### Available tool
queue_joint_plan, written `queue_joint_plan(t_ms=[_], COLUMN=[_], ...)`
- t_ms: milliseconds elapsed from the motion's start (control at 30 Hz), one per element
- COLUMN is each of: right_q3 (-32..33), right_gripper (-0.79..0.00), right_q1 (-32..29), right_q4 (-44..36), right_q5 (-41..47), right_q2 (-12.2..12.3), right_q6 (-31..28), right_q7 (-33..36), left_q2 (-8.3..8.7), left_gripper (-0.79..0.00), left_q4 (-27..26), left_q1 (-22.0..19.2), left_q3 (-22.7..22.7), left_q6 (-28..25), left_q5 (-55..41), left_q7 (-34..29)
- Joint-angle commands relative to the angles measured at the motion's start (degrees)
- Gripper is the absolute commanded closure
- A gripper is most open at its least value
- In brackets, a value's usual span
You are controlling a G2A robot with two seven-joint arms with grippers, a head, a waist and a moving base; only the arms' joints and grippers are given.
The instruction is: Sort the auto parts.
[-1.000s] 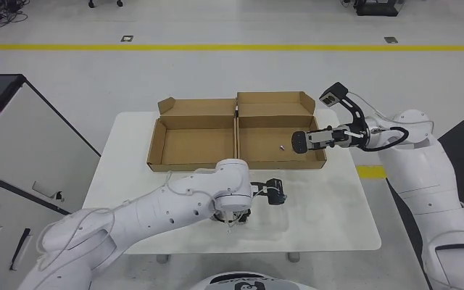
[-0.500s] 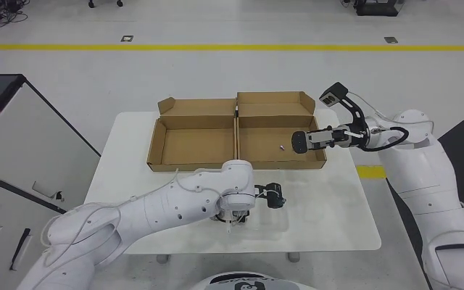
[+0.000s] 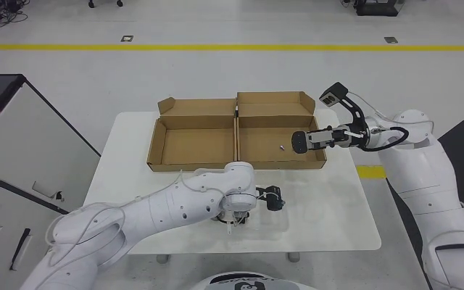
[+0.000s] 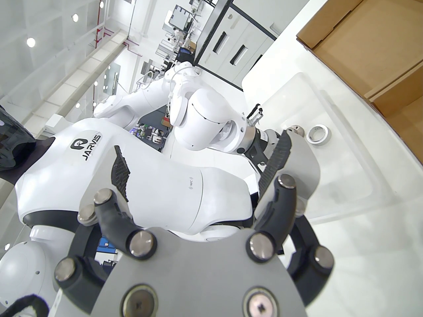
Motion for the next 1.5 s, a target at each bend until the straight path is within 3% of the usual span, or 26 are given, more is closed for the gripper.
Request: queue_joint_plan(t_ms=[0, 400, 1467], right_q3=[0.0, 0.0, 0.0], right_gripper=[-0.785, -0.785, -0.785], right_q1=[0.0, 0.0, 0.0], right_q4=[0.0, 0.0, 0.0], right_q5=[0.0, 0.0, 0.0], right_q2=[0.0, 0.0, 0.0], right_q6=[0.0, 0.0, 0.0], right_q7=[0.0, 0.0, 0.0], left_q2=[-0.13, -0.67, -1.90], left_gripper=[-0.332, -0.262, -0.299], left_q4=[0.4, 1.7, 5.6], left_q1=[0.0, -0.3, -0.1], left_q3=[0.3, 0.5, 0.7], left_q6=[-0.1, -0.1, -1.1], left_q5=[-0.1, -0.2, 0.8], left_q7=[0.1, 0.1, 1.1])
